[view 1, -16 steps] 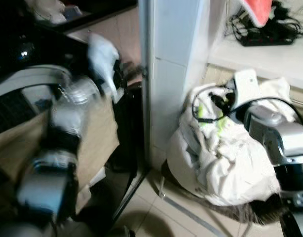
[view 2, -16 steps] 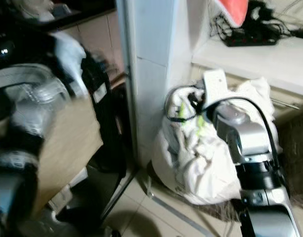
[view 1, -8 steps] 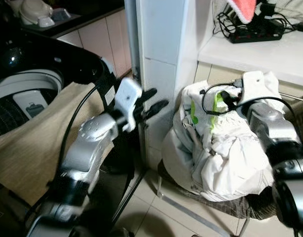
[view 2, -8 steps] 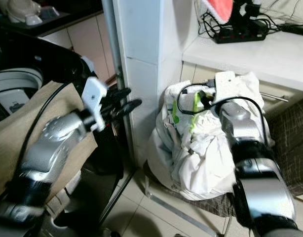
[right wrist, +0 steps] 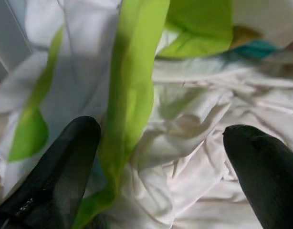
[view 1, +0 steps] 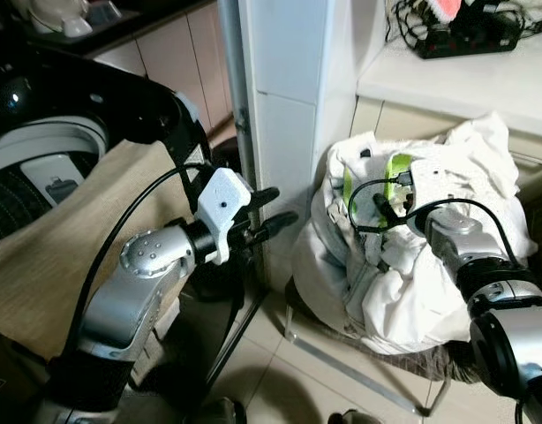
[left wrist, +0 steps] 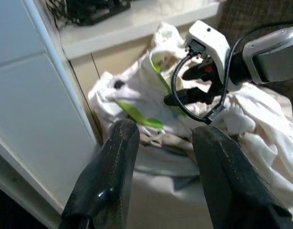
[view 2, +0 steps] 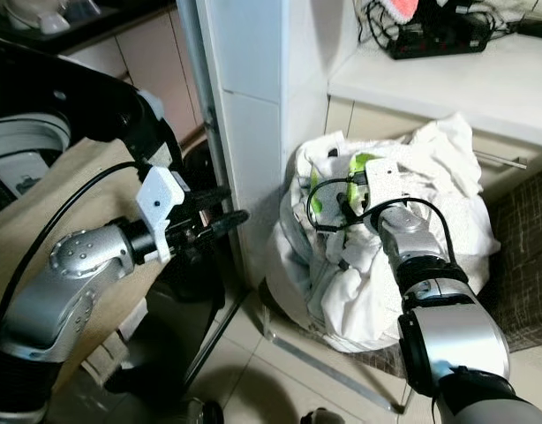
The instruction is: Clothes washing
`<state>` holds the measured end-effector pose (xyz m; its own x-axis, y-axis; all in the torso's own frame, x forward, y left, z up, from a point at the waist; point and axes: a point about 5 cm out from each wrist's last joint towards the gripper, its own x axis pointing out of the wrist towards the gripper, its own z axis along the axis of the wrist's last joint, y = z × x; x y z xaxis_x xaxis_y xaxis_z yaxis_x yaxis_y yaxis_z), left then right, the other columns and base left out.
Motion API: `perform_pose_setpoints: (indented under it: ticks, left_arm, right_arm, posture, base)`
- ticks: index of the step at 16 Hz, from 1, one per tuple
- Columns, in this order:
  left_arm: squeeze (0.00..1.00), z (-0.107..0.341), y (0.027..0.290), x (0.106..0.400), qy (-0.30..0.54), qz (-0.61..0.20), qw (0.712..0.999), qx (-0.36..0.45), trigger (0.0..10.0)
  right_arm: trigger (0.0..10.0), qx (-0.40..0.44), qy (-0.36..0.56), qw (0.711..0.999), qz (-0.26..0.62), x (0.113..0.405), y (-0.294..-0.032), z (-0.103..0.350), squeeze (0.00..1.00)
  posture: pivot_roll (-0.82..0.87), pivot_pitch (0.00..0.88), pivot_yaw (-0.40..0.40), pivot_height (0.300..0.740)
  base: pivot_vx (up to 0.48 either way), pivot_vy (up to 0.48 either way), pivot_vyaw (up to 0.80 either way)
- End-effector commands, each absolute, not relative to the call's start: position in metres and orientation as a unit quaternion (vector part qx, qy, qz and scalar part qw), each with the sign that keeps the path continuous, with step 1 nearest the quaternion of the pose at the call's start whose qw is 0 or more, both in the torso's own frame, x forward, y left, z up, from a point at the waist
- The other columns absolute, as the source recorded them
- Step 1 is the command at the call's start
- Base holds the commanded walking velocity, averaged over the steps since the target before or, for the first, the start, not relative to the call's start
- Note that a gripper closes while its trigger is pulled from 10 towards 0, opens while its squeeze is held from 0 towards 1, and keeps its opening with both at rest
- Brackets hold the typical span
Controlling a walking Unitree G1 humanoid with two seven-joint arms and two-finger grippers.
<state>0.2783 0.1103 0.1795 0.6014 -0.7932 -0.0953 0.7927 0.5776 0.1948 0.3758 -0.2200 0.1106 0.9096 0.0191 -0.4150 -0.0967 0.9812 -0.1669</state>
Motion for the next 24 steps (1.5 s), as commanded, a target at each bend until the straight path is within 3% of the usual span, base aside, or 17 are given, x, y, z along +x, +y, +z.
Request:
perform_pose_setpoints:
  ticks: [1, 4, 5, 6, 7, 8, 24]
  left_arm:
    - [0.0, 0.179, 0.11, 0.272, 0.008, -0.458, 0.88, 0.123, 10.0]
    - [0.0, 0.18, 0.11, 0.267, 0.014, -0.464, 0.877, 0.127, 10.0]
    - [0.0, 0.18, 0.109, 0.266, 0.016, -0.468, 0.875, 0.123, 10.0]
    - [0.0, 0.18, 0.106, 0.26, 0.023, -0.488, 0.866, 0.109, 10.0]
    - [0.0, 0.179, 0.103, 0.254, 0.027, -0.506, 0.857, 0.097, 10.0]
    - [0.0, 0.179, 0.102, 0.254, 0.027, -0.507, 0.856, 0.096, 10.0]
    - [0.0, 0.181, 0.104, 0.265, 0.028, -0.49, 0.864, 0.109, 10.0]
  right_arm:
    - [10.0, -0.079, 0.208, 0.975, 0.027, 0.377, -0.215, 0.11, 0.0]
    - [10.0, -0.054, 0.224, 0.973, 0.027, 0.374, -0.21, 0.102, 0.0]
    - [9.3, -0.051, 0.223, 0.973, 0.028, 0.375, -0.209, 0.102, 0.0]
    - [3.1, -0.052, 0.222, 0.973, 0.029, 0.375, -0.208, 0.102, 0.0]
    - [0.8, -0.046, 0.218, 0.975, 0.023, 0.375, -0.208, 0.102, 0.0]
    - [0.0, -0.038, 0.217, 0.975, 0.018, 0.375, -0.209, 0.102, 0.0]
    - [0.0, 0.005, 0.201, 0.98, -0.001, 0.373, -0.221, 0.104, 0.0]
  posture:
    - [0.04, 0.144, 0.089, 0.74]
    - [0.05, 0.144, 0.077, 0.74]
    - [0.05, 0.138, 0.072, 0.74]
    - [0.05, 0.134, 0.069, 0.74]
    - [0.05, 0.132, 0.067, 0.74]
    - [0.05, 0.126, 0.067, 0.74]
    - [0.04, 0.106, 0.081, 0.74]
  base:
    - [0.0, 0.0, 0.0]
    - [0.0, 0.0, 0.0]
    - [0.0, 0.0, 0.0]
    - [0.0, 0.0, 0.0]
    - [0.0, 0.0, 0.0]
    - [0.0, 0.0, 0.0]
    - [0.0, 0.0, 0.0]
